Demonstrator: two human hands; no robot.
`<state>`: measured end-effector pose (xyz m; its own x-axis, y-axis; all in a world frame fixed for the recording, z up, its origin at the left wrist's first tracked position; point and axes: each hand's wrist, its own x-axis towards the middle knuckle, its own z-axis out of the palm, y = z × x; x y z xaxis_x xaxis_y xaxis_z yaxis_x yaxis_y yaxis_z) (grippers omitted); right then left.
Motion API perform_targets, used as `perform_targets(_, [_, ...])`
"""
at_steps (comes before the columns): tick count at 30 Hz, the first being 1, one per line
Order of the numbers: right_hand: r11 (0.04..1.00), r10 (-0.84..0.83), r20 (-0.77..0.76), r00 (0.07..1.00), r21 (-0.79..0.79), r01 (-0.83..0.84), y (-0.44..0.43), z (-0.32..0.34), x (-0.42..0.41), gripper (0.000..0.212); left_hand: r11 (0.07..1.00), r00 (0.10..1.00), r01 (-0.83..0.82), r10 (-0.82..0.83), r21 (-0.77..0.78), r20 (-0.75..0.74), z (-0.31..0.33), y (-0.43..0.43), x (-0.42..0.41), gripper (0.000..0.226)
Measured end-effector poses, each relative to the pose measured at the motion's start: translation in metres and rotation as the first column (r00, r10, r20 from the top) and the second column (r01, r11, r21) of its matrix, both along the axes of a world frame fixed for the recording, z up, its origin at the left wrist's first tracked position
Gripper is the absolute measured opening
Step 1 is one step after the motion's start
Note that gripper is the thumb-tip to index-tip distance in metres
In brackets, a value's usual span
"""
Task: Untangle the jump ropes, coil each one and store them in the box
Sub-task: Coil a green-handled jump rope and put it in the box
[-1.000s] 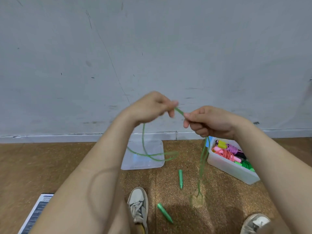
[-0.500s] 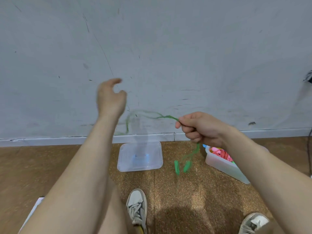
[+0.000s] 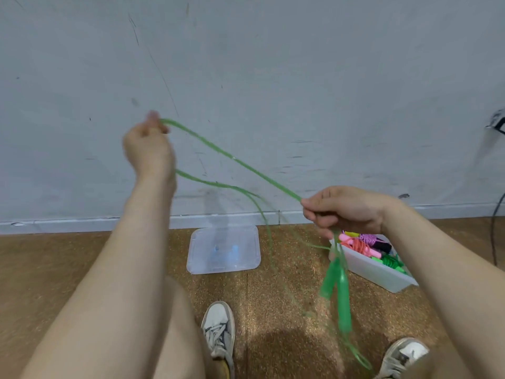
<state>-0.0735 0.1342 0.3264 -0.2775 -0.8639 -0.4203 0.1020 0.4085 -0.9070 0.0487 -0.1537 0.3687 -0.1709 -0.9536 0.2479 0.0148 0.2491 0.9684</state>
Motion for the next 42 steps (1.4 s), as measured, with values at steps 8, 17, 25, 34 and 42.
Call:
perform_targets(8, [0.960, -0.275, 0.222, 0.936, 0.003, 0.281, 0.006, -0.007, 0.003, 0.029, 0.972, 1.000, -0.012, 0.009, 0.236, 0.014, -0.018, -0.040, 0.013, 0.034])
perform_targets(17, [0.724, -0.533, 0.481, 0.696, -0.166, 0.670, -0.037, 0.002, 0.024, 0.032, 0.466, 0.261, 0.773, -0.852, 0.430, 0.454, 0.000, 0.116, -0.002, 0.036])
perform_targets(25, [0.677, -0.609, 0.368, 0.702, -0.219, 0.702, -0.045, 0.000, 0.022, 0.026, 0.408, 0.172, 0.786, -0.866, 0.465, 0.469, -0.035, 0.133, -0.022, 0.028])
perform_targets(34, [0.936, -0.298, 0.311, 0.902, -0.089, 0.340, -0.033, 0.006, 0.034, 0.042, 0.370, 0.343, 0.810, -0.928, 0.456, 0.144, -0.026, 0.118, -0.020, 0.019])
perform_targets(42, [0.939, -0.328, -0.192, 0.925, -0.176, 0.296, -0.036, 0.013, 0.054, 0.040, 0.320, 0.360, 0.790, -0.933, 0.522, 0.028, -0.027, 0.119, -0.020, 0.026])
